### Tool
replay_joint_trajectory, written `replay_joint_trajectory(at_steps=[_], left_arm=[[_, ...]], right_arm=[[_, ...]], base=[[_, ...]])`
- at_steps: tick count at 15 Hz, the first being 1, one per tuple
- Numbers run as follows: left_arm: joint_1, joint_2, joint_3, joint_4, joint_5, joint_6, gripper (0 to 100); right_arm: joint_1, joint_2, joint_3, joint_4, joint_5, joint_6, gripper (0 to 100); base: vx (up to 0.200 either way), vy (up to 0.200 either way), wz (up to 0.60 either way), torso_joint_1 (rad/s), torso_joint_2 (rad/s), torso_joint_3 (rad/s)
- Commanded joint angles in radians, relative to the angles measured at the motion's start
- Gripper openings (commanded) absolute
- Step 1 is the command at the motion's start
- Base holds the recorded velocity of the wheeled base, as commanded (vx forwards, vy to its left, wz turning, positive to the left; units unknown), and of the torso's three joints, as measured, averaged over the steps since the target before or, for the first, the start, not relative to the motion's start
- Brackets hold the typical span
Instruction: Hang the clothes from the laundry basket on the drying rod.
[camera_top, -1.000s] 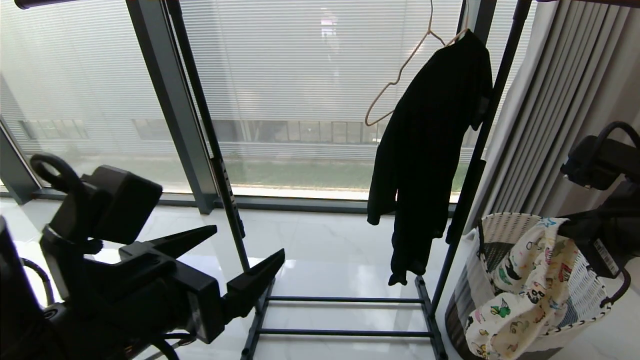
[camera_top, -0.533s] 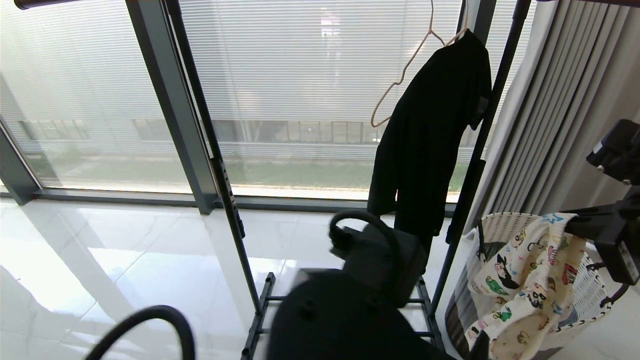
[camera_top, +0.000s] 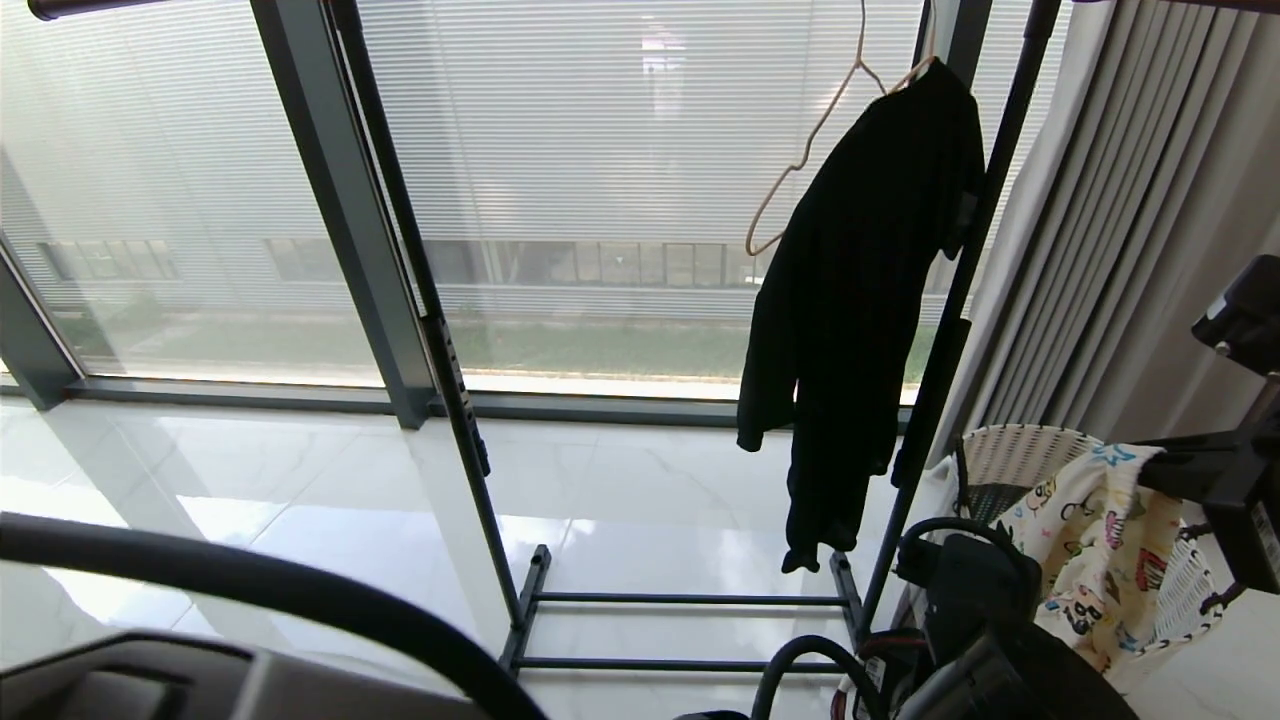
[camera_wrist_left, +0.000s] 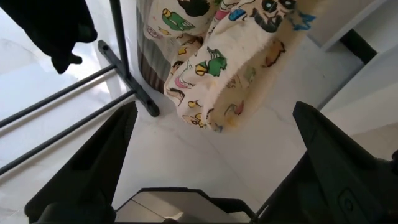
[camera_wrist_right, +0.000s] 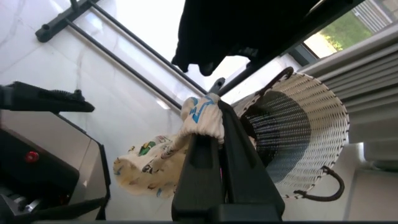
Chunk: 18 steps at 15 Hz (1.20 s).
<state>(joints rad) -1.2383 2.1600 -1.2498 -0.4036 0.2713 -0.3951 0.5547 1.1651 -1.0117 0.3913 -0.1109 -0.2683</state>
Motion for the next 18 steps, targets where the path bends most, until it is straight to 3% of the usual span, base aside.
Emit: replay_joint_trajectory(at_steps=[1,8,9,14,17,18], left_arm=[[0.025,0.126,-0.063,0.0,0.0,-0.001,100],[0.062,0.267,-0.131,0.0,0.005,-0.016,100],[0.066,0.267,-0.131,0.0,0.005,-0.016,0],[0.079,0.208,-0.076,0.0,0.052,-0.031,0],[0.125,-0.002,0.17,0.0,0.078,-0.019,0],[0.175,-0.081,0.288,0.0,0.118,0.051,0]], right_arm=[[0.001,0.001,-0.007,0.0,0.014,0.0,0],[0.001,-0.027,-0.045,0.0,0.048,-0.005,0],[0.001,-0.028,-0.045,0.0,0.048,-0.005,0],[0.001,-0.015,-0.061,0.0,0.046,-0.005,0],[0.001,0.068,-0.088,-0.045,0.074,-0.005,0],[0.001,0.111,-0.09,-0.098,0.08,-0.006,0]], base=[[0.0,0.0,0.0,0.0,0.0,0.0],[0.0,0.0,0.0,0.0,0.0,0.0],[0.0,0.0,0.0,0.0,0.0,0.0],[0.0,0.0,0.0,0.0,0.0,0.0],[0.0,0.0,0.0,0.0,0.0,0.0],[0.0,0.0,0.0,0.0,0.0,0.0]])
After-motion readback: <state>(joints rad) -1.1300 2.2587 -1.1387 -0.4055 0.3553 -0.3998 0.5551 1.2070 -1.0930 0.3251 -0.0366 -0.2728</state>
